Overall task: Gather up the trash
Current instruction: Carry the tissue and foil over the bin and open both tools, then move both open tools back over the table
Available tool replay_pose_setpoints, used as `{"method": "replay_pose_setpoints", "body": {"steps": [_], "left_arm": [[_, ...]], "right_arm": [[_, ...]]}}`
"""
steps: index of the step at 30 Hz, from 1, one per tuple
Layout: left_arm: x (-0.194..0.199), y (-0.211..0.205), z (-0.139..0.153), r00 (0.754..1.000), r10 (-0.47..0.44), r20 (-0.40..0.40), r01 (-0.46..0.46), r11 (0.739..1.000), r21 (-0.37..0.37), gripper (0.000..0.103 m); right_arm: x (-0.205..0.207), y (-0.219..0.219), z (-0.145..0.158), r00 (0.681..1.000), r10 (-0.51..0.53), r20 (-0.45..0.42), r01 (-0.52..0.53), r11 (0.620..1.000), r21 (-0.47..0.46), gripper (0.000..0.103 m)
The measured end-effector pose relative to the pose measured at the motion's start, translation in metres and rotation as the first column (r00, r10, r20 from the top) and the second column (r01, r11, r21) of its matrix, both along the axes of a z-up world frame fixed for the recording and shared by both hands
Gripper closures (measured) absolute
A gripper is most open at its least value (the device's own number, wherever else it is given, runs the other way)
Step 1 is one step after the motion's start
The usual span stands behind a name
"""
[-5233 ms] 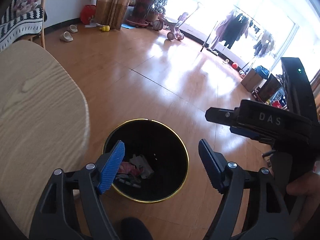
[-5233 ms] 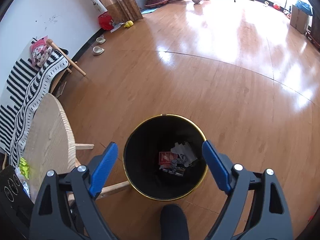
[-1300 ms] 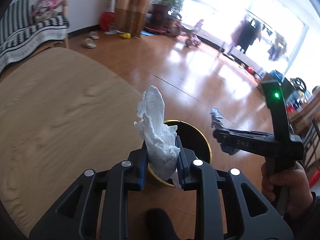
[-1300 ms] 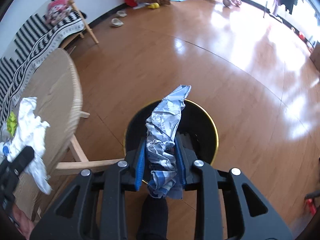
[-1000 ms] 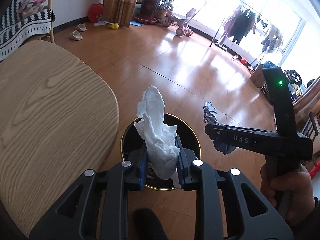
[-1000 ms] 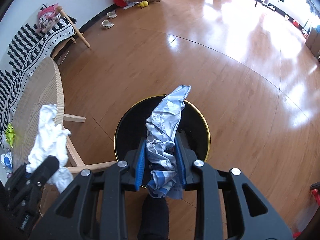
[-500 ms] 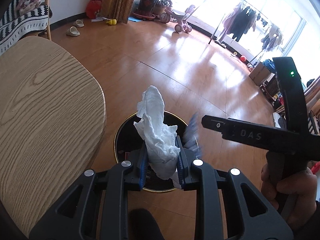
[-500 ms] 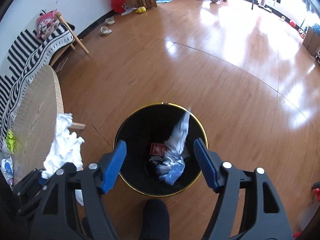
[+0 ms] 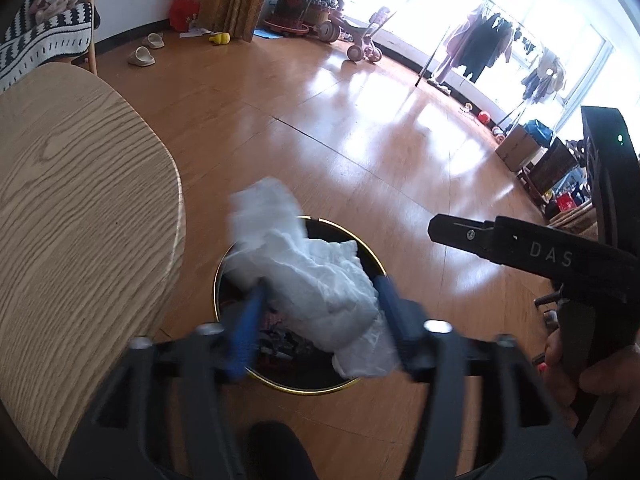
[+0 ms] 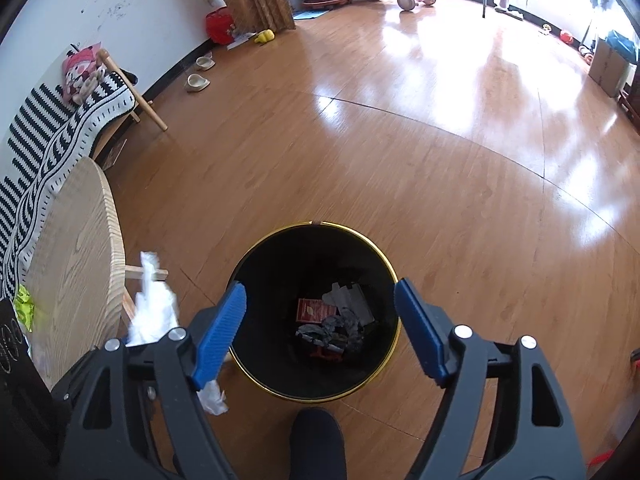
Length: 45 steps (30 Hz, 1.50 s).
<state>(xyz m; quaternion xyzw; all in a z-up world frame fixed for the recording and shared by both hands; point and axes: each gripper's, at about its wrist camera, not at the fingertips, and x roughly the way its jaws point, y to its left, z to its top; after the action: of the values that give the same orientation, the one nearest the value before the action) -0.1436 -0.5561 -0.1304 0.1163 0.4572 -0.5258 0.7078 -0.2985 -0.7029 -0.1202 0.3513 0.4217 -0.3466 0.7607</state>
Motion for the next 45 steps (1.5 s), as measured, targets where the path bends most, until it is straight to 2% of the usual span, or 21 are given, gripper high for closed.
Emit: {"method": "replay_pose_setpoints", "body": {"steps": [6,13,17,22,27,30,34,36,41,43,45], "left_arm": [[-0.001,0.008,0.008,1.0,-0.001,0.009,0.001,1.0,-0.011,0.03],[0.006,0.045,0.047,0.999,0.016,0.048,-0.013,0.998,-0.062,0.019],[0.021,0.086,0.074,0.994,0.077,0.071,-0.07,0.993,-0.098,0.013],[0.057,0.155,0.104,0.97,0.217,0.111,-0.204,0.972,-0.112,0.011],[0.1,0.235,0.116,0.921,0.363,0.143,-0.355,0.932,-0.076,0.011],[0.125,0.287,0.121,0.875,0.451,0.175,-0.448,0.892,-0.056,0.011],[0.156,0.368,0.123,0.798,0.57,0.194,-0.573,0.818,-0.05,0.01],[0.165,0.395,0.122,0.766,0.609,0.203,-0.615,0.787,-0.04,0.01],[0.191,0.482,0.107,0.67,0.703,0.241,-0.727,0.686,0.021,0.01],[0.196,0.512,0.1,0.644,0.726,0.243,-0.755,0.654,0.046,0.01],[0.2,0.534,0.09,0.632,0.738,0.237,-0.769,0.636,0.071,0.01]], "right_arm": [[0.001,0.004,0.005,1.0,0.002,0.002,-0.002,1.0,-0.008,0.028],[0.021,0.025,0.027,0.998,0.036,0.046,-0.035,0.999,-0.022,0.025],[0.048,0.052,0.047,0.992,0.107,0.073,-0.104,0.994,-0.045,0.023],[0.101,0.112,0.074,0.964,0.243,0.107,-0.234,0.968,-0.088,0.019],[0.16,0.174,0.089,0.919,0.378,0.115,-0.367,0.924,-0.104,0.019],[0.199,0.216,0.097,0.881,0.453,0.135,-0.443,0.891,-0.096,0.019],[0.246,0.276,0.107,0.824,0.543,0.163,-0.537,0.839,-0.085,0.019],[0.264,0.306,0.108,0.792,0.588,0.162,-0.581,0.808,-0.092,0.019],[0.298,0.364,0.106,0.728,0.67,0.146,-0.664,0.742,-0.095,0.019],[0.307,0.378,0.102,0.709,0.691,0.141,-0.686,0.722,-0.089,0.019],[0.319,0.395,0.098,0.694,0.708,0.134,-0.704,0.705,-0.084,0.019]]}}
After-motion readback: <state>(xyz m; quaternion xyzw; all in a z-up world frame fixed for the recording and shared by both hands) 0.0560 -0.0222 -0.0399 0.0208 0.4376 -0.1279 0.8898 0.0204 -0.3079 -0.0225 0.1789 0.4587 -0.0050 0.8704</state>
